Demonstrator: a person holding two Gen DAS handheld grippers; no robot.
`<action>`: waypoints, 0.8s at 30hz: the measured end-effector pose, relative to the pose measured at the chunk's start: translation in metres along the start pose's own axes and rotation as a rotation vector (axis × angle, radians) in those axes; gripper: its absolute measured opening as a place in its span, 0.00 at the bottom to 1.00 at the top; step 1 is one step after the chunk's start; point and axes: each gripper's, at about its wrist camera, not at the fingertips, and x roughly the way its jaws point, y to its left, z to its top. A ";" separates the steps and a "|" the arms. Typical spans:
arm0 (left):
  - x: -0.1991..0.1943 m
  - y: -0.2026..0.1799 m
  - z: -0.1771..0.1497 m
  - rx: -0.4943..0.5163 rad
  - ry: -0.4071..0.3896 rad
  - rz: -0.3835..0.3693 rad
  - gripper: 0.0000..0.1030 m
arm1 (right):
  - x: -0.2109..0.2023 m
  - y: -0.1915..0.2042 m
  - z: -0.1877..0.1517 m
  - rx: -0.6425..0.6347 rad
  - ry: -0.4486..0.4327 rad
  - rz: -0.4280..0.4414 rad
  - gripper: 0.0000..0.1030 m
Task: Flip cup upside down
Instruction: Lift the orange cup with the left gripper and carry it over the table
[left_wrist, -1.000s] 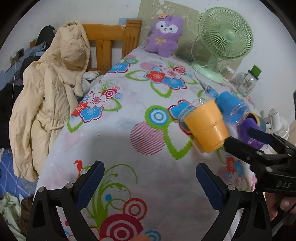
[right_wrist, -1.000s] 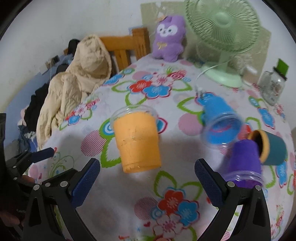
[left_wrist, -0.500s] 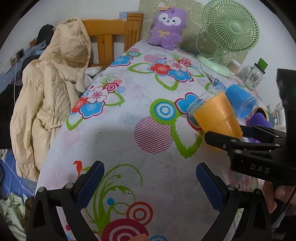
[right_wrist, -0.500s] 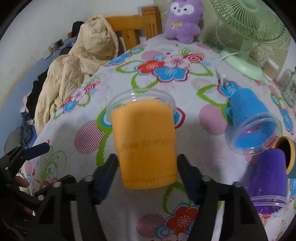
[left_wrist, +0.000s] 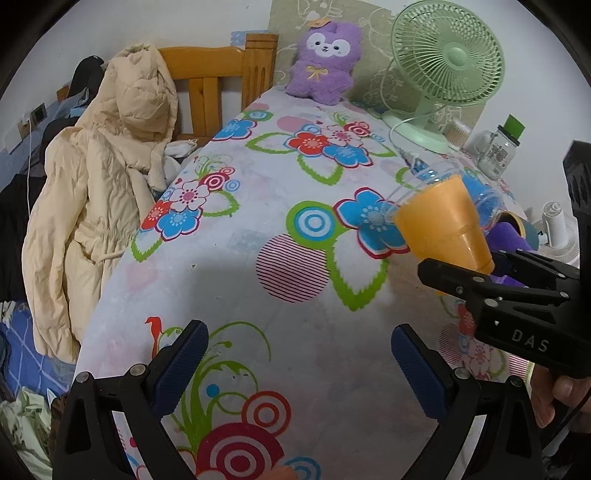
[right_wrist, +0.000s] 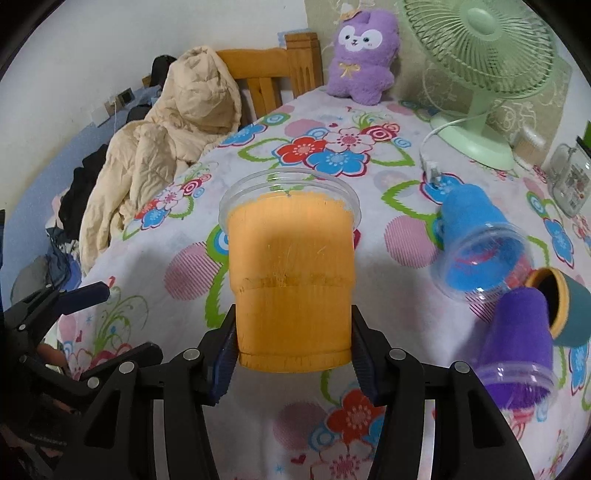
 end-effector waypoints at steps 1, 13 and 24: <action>-0.002 -0.001 -0.001 0.002 -0.002 -0.002 0.98 | -0.004 0.000 -0.003 0.004 -0.006 -0.002 0.56; -0.021 -0.039 -0.029 0.059 -0.004 -0.064 0.98 | -0.064 -0.017 -0.062 0.098 -0.049 -0.046 0.56; -0.032 -0.073 -0.055 0.129 0.007 -0.108 0.98 | -0.093 -0.035 -0.111 0.191 -0.041 -0.090 0.56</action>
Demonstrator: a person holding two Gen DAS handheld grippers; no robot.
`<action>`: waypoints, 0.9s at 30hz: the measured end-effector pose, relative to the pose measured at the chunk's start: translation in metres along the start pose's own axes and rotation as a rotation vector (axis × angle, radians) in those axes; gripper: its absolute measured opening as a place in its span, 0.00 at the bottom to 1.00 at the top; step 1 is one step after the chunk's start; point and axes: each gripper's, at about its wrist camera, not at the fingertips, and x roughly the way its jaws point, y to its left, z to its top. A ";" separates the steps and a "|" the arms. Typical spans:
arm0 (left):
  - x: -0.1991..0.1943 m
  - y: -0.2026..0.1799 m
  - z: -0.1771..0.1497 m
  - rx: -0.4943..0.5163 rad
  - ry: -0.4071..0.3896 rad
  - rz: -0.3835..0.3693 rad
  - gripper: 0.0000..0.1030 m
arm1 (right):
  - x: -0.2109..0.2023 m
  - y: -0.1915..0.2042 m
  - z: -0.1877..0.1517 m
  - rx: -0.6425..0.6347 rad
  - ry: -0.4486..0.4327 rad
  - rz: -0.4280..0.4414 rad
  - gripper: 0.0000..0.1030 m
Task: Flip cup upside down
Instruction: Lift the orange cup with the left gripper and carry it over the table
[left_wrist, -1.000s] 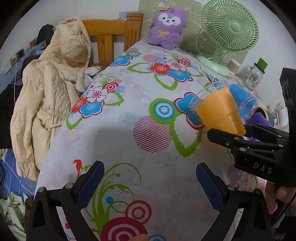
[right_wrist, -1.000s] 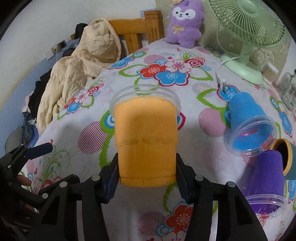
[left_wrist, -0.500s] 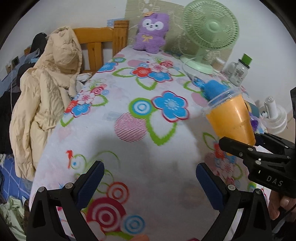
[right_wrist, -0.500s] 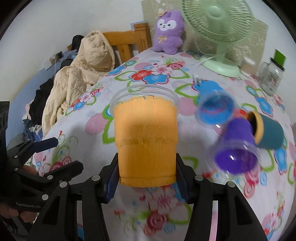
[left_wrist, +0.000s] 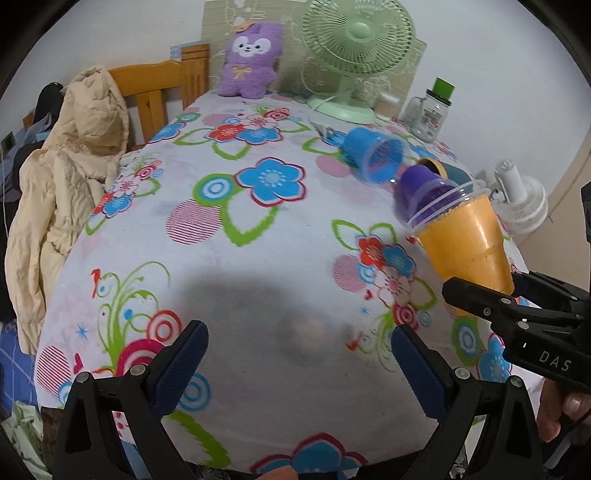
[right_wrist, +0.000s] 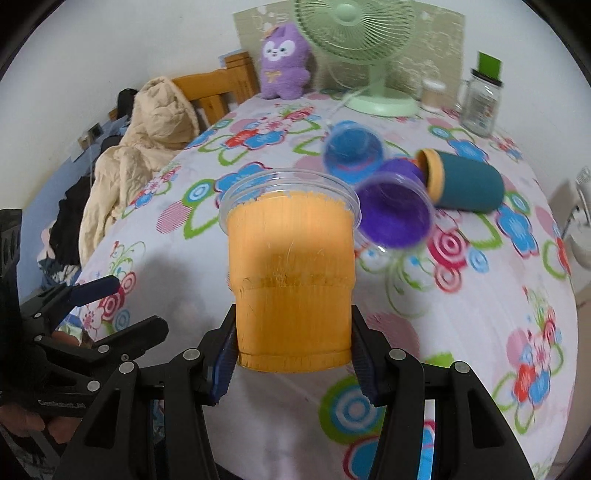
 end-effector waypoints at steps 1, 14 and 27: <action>0.000 -0.002 -0.001 0.003 0.002 -0.005 0.98 | 0.000 -0.001 -0.004 0.005 0.005 -0.005 0.56; 0.011 -0.014 -0.025 0.023 0.053 -0.024 0.98 | 0.010 -0.006 -0.032 0.046 0.056 -0.066 0.56; 0.008 -0.019 -0.031 0.026 0.056 -0.021 0.98 | 0.010 -0.010 -0.037 0.080 0.083 -0.060 0.79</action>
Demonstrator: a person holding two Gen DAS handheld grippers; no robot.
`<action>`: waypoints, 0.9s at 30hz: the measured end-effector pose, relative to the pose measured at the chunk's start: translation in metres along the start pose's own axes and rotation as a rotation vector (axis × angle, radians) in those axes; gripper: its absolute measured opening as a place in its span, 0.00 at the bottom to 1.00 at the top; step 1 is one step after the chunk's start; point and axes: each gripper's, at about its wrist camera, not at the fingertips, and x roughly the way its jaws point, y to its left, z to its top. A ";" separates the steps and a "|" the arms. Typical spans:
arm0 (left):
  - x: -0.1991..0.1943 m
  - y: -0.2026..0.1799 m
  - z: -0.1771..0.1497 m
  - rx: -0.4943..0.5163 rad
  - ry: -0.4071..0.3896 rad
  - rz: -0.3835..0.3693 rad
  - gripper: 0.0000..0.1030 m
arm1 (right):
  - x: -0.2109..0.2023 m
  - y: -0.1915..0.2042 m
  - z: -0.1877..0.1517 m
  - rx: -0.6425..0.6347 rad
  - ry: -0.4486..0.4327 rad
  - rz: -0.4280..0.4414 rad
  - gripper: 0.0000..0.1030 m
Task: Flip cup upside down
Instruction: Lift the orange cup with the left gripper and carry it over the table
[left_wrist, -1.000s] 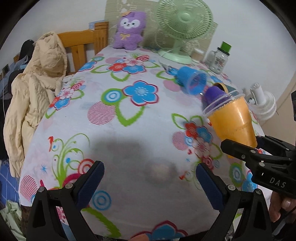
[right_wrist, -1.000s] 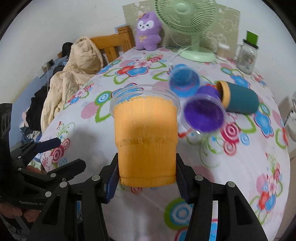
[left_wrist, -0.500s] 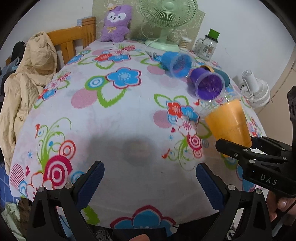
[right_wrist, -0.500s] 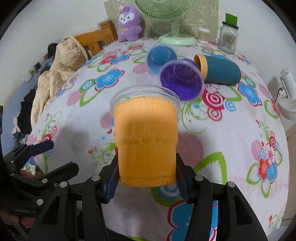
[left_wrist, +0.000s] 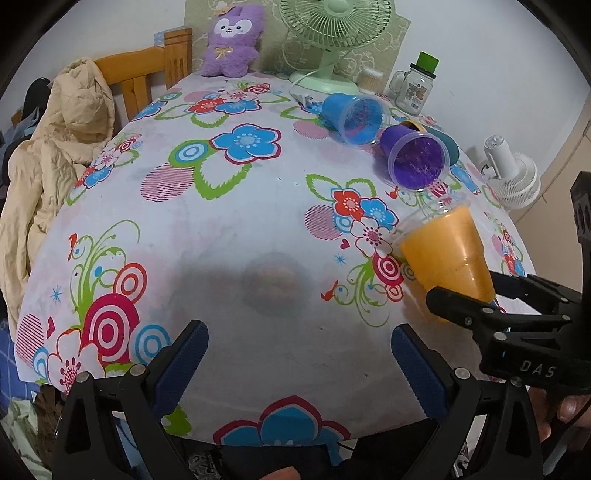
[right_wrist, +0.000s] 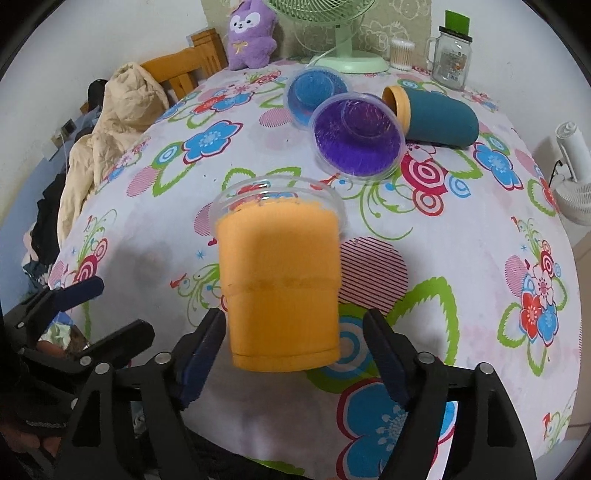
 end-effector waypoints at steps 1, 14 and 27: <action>-0.001 -0.001 0.000 0.002 0.000 -0.001 0.98 | -0.002 -0.002 0.000 0.005 -0.005 0.003 0.80; -0.012 -0.020 0.008 0.006 -0.053 0.003 0.98 | -0.044 -0.021 -0.008 0.004 -0.085 0.041 0.80; 0.001 -0.070 0.020 -0.030 -0.138 -0.054 1.00 | -0.061 -0.092 -0.043 0.168 -0.131 -0.003 0.80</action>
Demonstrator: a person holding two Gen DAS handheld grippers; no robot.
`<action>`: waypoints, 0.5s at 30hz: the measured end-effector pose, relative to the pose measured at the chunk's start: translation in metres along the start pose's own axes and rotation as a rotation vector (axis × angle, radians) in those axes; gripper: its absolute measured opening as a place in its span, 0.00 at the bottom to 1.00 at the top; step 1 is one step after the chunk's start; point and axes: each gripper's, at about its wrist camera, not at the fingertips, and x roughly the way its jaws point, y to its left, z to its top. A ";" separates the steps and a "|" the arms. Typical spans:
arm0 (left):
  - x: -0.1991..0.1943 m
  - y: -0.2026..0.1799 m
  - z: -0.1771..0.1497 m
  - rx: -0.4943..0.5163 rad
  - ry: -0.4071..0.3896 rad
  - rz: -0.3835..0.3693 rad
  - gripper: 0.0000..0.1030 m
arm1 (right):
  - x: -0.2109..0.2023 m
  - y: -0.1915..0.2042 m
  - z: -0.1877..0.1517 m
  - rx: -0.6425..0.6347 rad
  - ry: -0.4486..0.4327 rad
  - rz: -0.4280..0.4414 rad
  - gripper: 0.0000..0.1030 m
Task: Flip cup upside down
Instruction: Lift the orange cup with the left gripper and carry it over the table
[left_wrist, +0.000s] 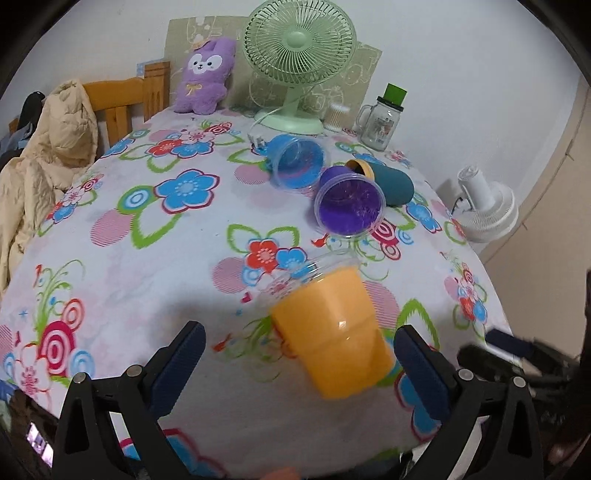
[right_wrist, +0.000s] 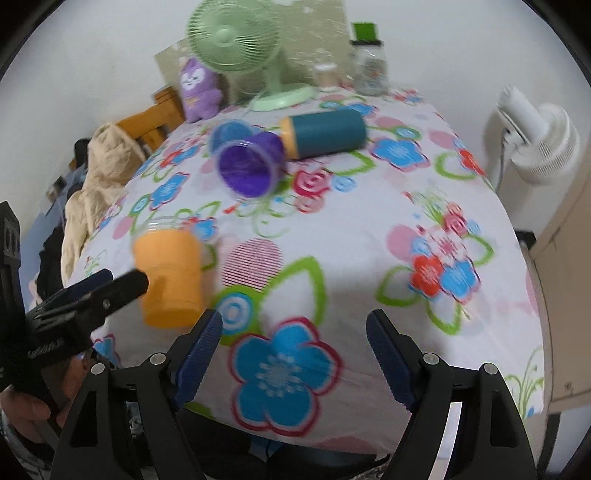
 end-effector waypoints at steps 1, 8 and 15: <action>0.007 -0.004 0.000 -0.005 0.020 -0.001 1.00 | 0.001 -0.004 -0.003 0.012 0.007 -0.001 0.80; 0.031 -0.017 -0.009 0.010 0.078 0.027 1.00 | 0.002 -0.019 -0.013 0.036 0.020 0.009 0.80; 0.038 -0.015 -0.015 0.011 0.100 0.045 0.92 | 0.003 -0.024 -0.013 0.049 0.015 0.018 0.80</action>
